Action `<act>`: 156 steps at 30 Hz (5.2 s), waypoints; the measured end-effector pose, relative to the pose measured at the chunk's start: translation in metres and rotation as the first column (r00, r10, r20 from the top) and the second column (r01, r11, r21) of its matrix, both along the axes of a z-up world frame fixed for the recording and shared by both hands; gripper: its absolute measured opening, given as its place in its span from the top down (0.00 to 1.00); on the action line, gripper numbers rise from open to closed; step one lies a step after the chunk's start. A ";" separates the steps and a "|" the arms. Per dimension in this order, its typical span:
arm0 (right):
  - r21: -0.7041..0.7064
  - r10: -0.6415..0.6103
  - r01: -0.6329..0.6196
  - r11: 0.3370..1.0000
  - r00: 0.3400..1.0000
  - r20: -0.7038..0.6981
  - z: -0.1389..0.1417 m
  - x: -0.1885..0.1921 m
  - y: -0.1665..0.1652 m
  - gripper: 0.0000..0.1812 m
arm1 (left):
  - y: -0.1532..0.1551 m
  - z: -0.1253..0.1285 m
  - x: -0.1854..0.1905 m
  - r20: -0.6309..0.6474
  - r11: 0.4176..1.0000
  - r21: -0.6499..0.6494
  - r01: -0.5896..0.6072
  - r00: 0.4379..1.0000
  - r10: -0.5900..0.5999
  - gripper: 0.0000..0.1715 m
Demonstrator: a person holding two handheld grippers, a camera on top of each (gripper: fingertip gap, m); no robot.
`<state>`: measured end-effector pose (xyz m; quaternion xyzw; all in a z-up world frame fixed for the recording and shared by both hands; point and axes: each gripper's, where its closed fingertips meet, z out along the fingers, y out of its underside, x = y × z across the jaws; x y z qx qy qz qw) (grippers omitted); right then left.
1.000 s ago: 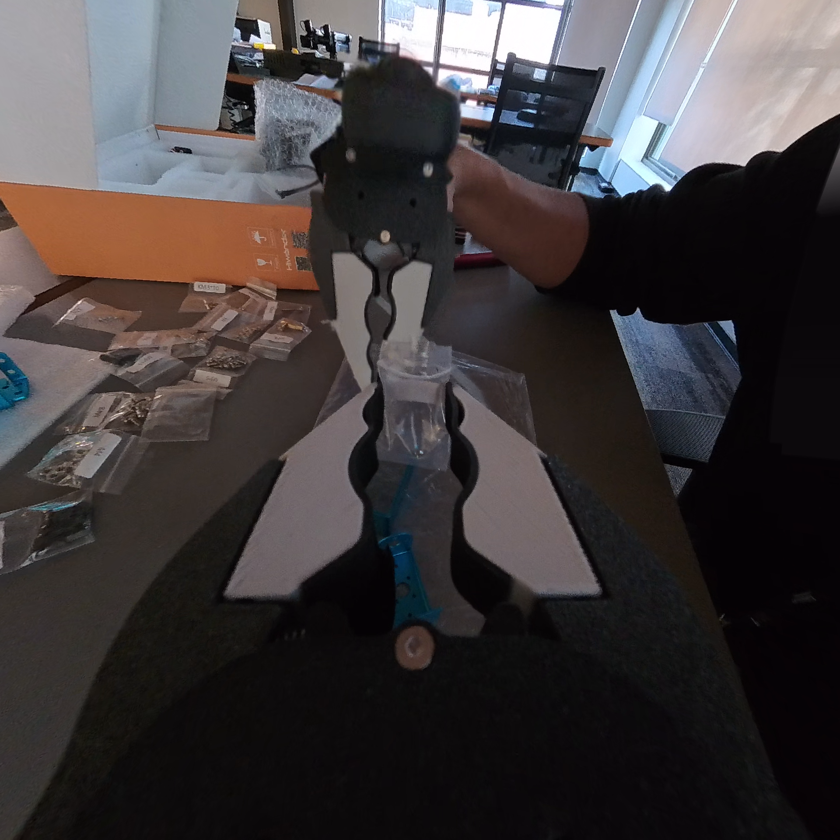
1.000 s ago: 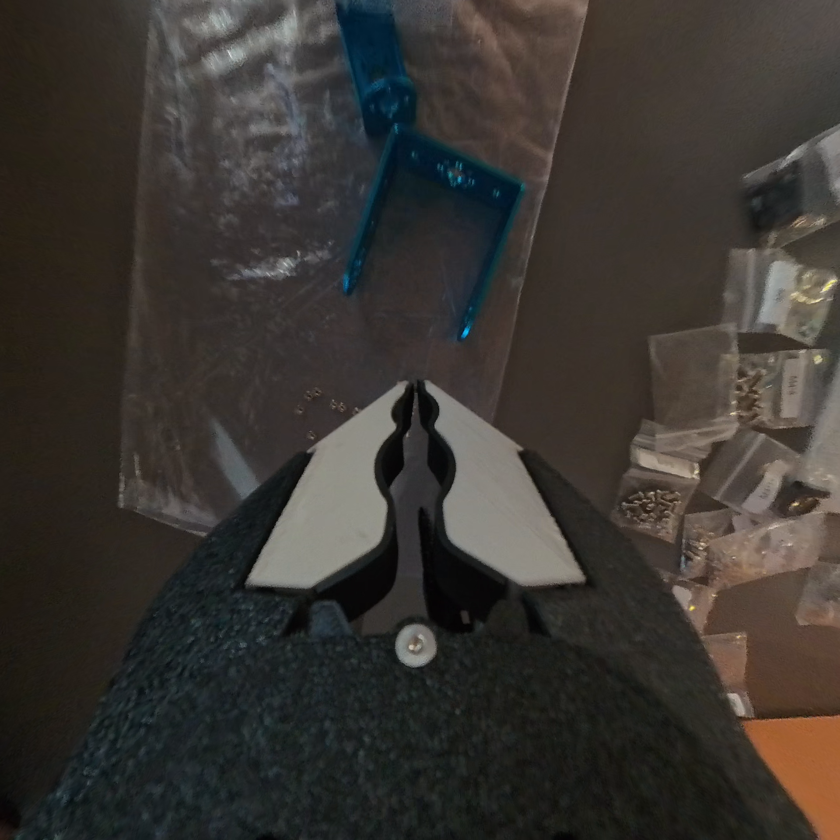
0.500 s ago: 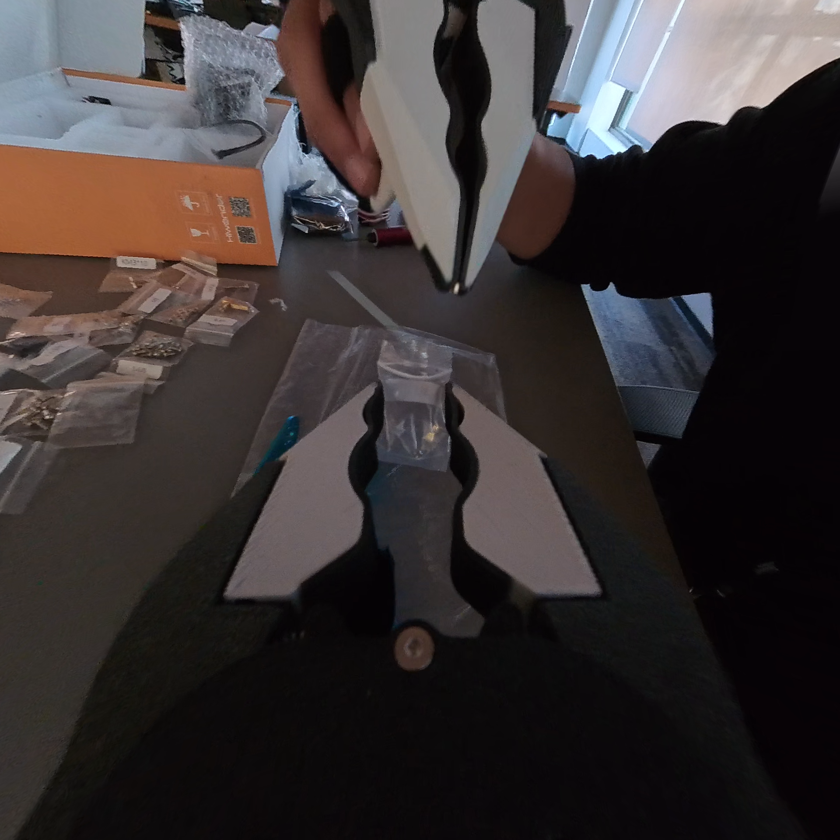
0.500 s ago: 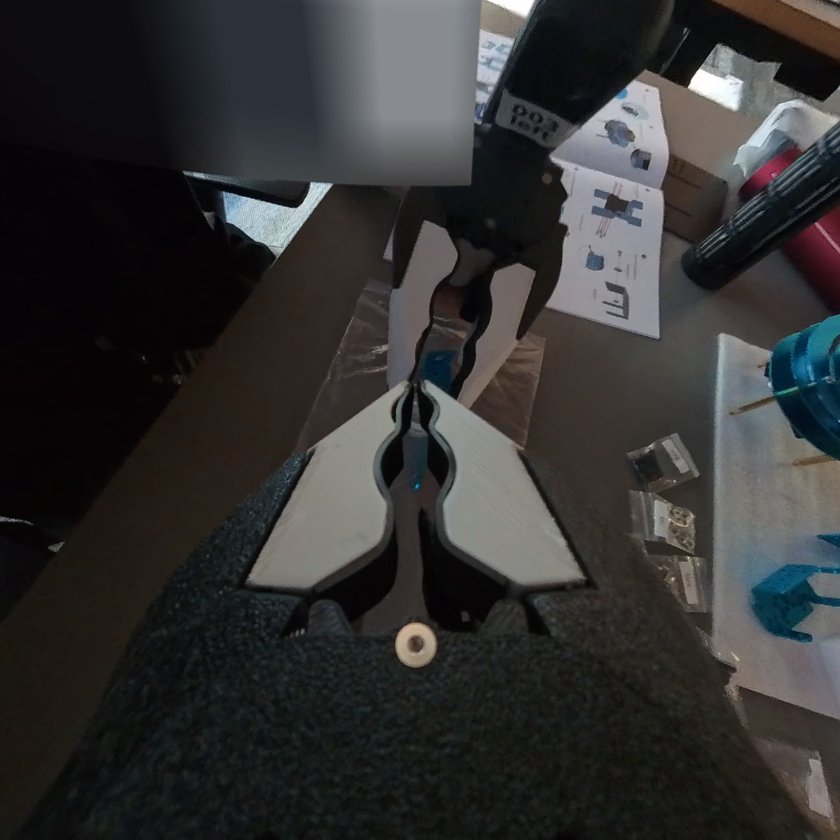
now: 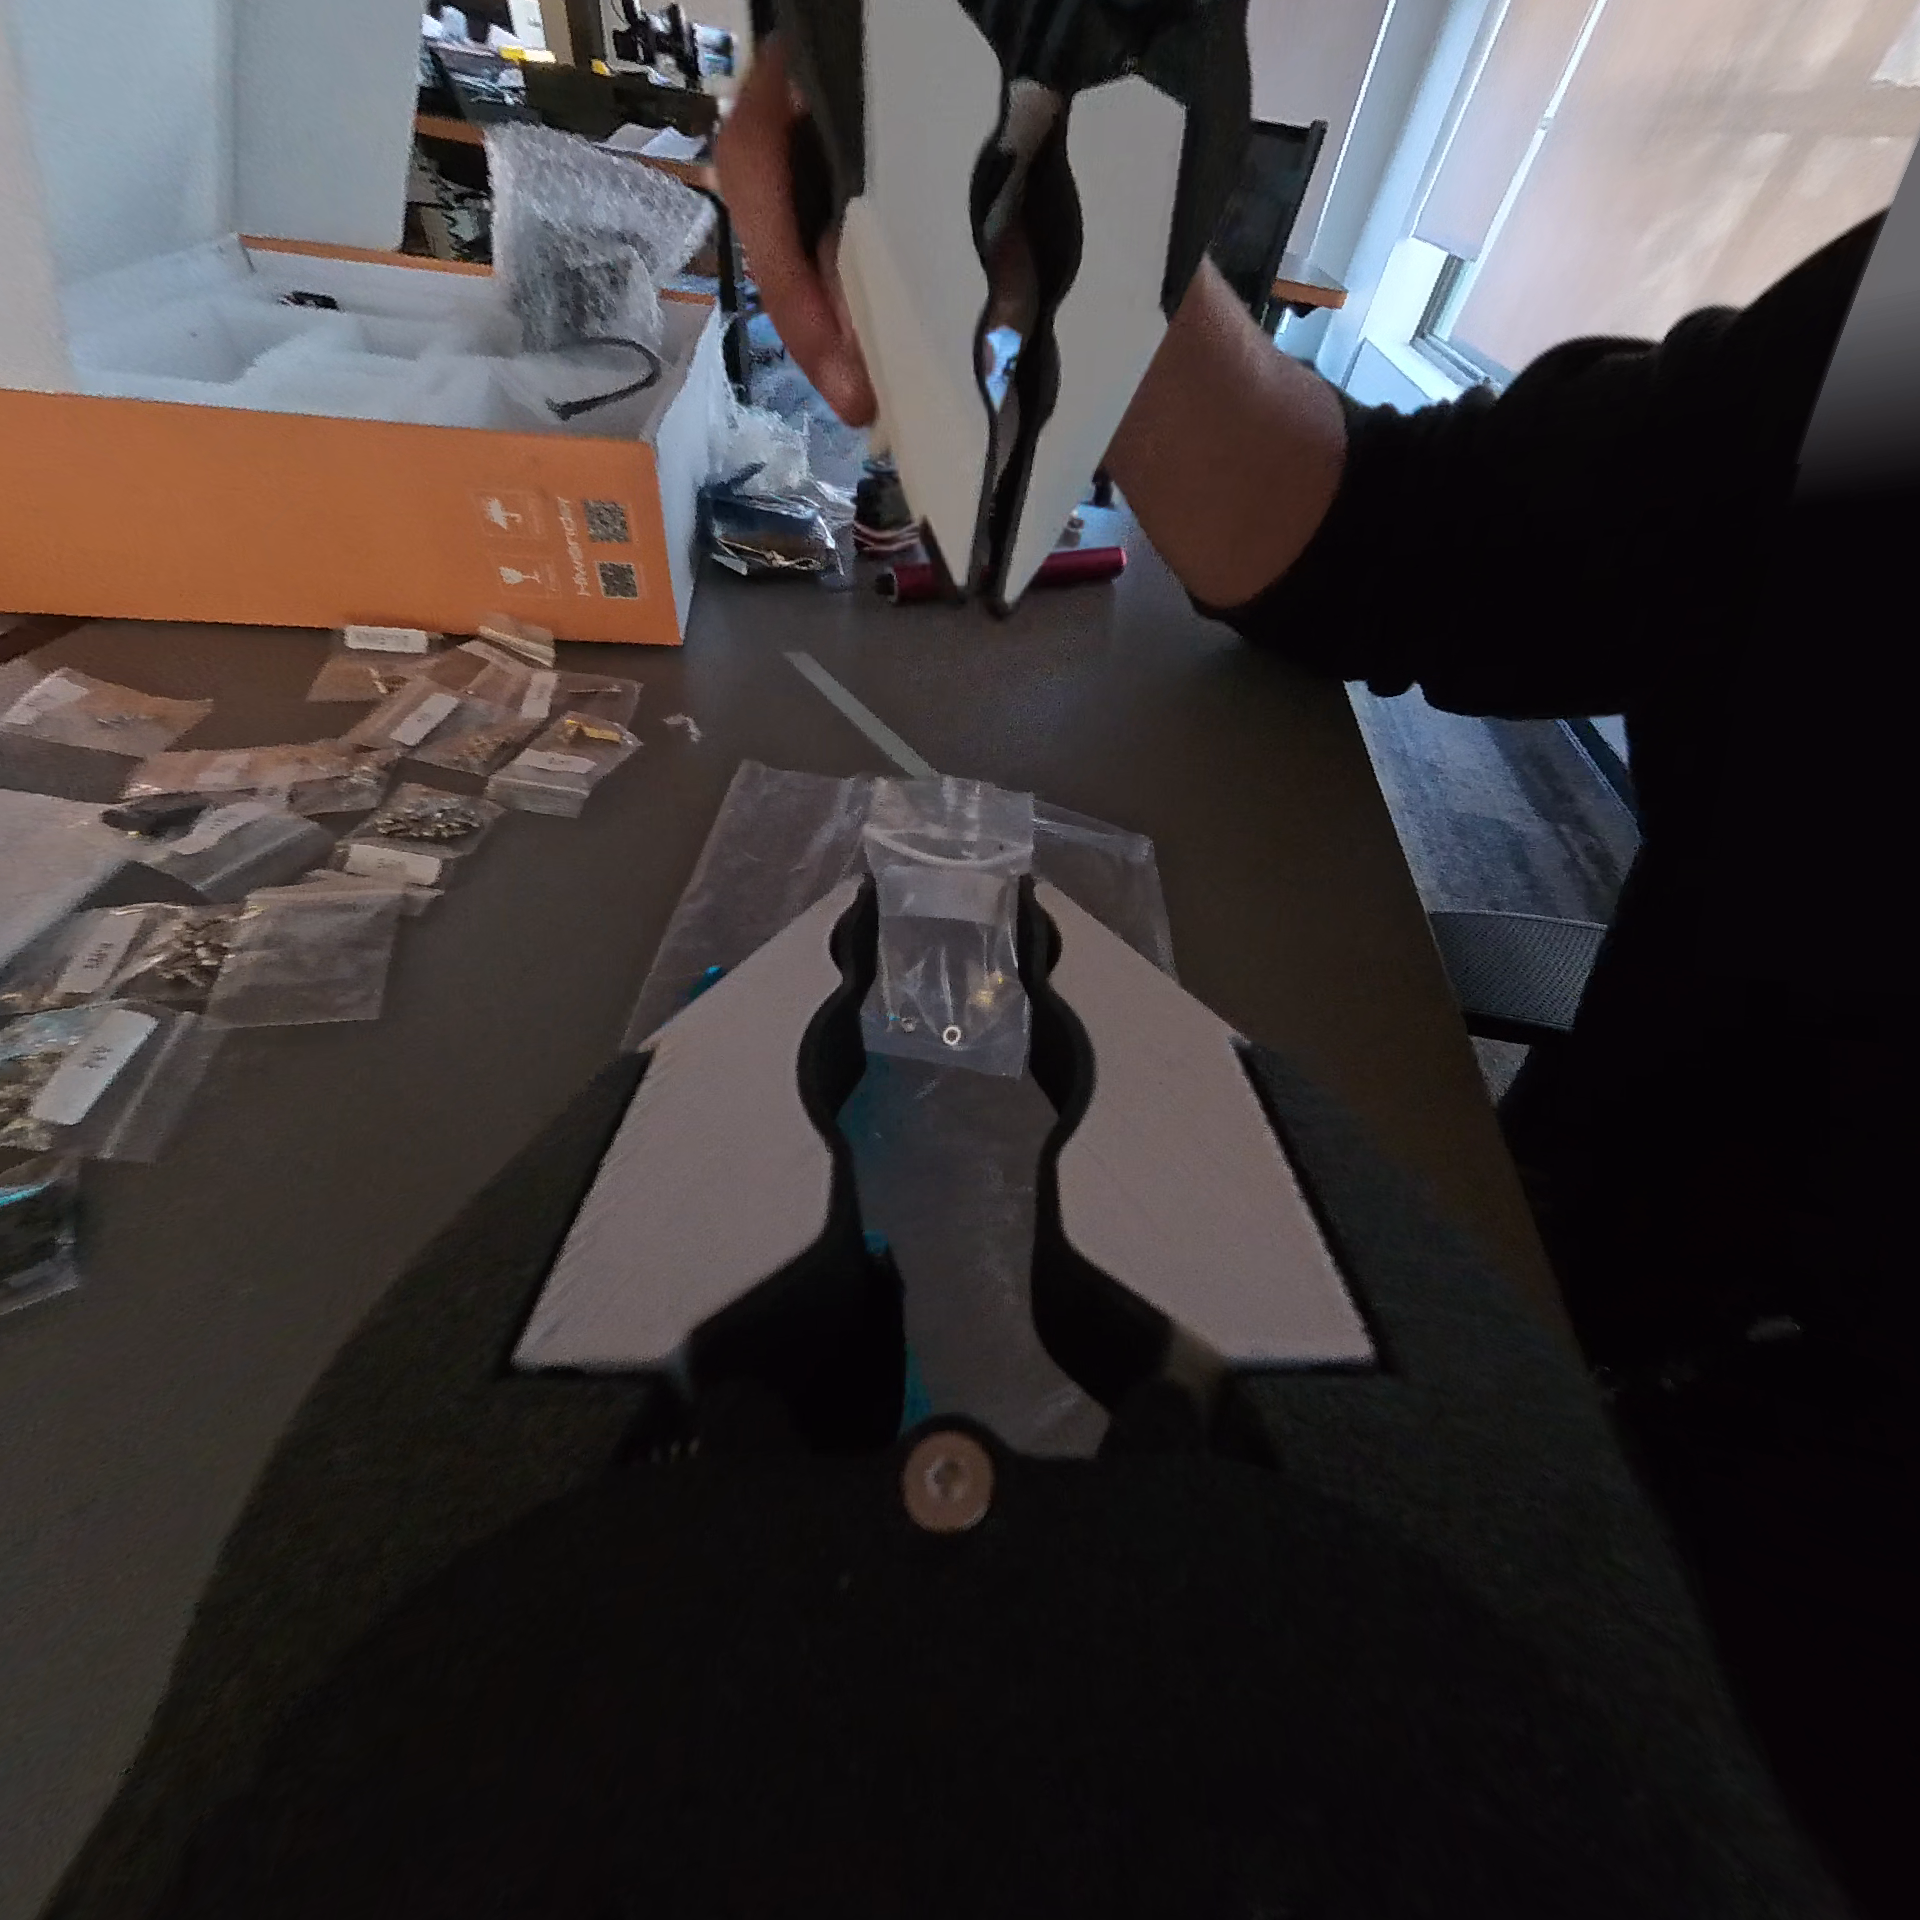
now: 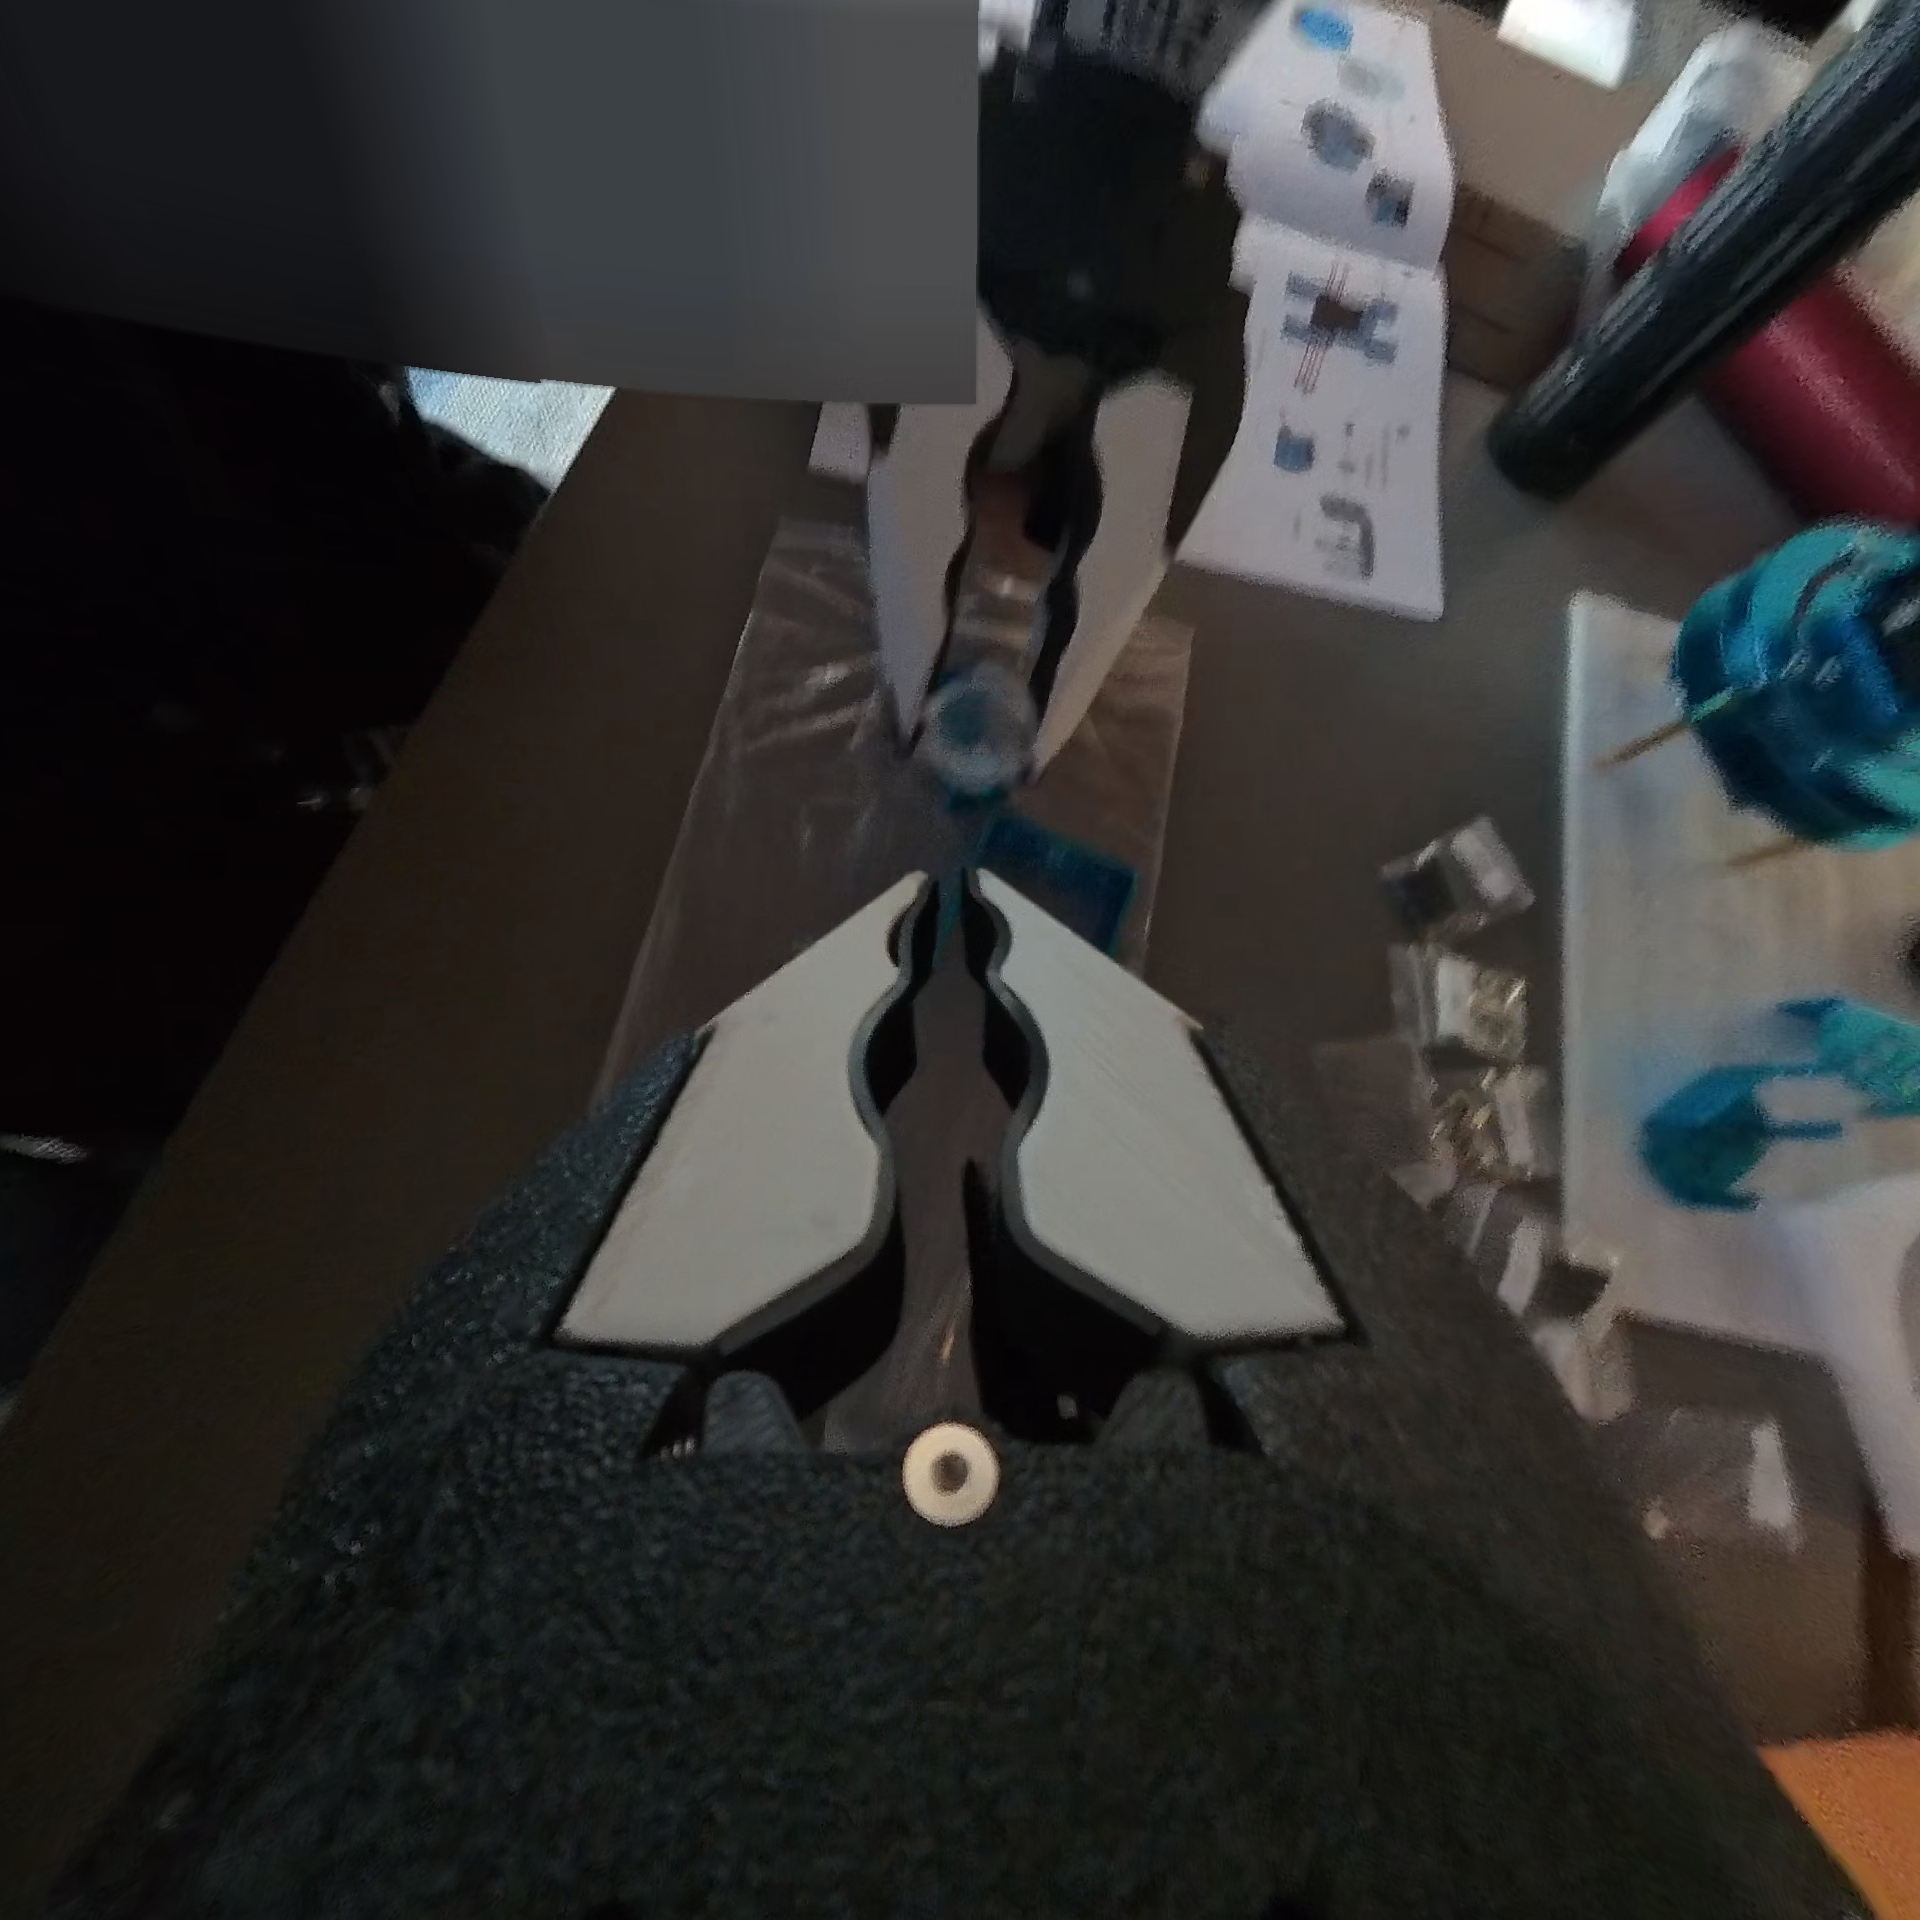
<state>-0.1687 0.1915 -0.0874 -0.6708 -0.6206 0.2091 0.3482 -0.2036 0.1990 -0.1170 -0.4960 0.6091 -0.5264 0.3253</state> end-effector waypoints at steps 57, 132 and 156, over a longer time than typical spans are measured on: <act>-0.189 -0.078 0.139 0.972 0.951 0.300 -0.132 0.056 -0.016 0.99 | -0.022 -0.023 0.004 -0.094 0.997 0.035 0.068 0.993 -0.064 0.85; -0.005 0.009 -0.009 1.000 0.997 0.072 -0.044 -0.032 -0.008 0.98 | -0.027 -0.027 0.005 -0.113 0.995 0.047 0.083 0.991 -0.077 0.85; -0.227 0.027 0.051 0.973 0.943 0.331 -0.120 0.035 -0.028 0.94 | -0.026 -0.026 0.004 -0.112 0.995 0.052 0.083 0.991 -0.076 0.85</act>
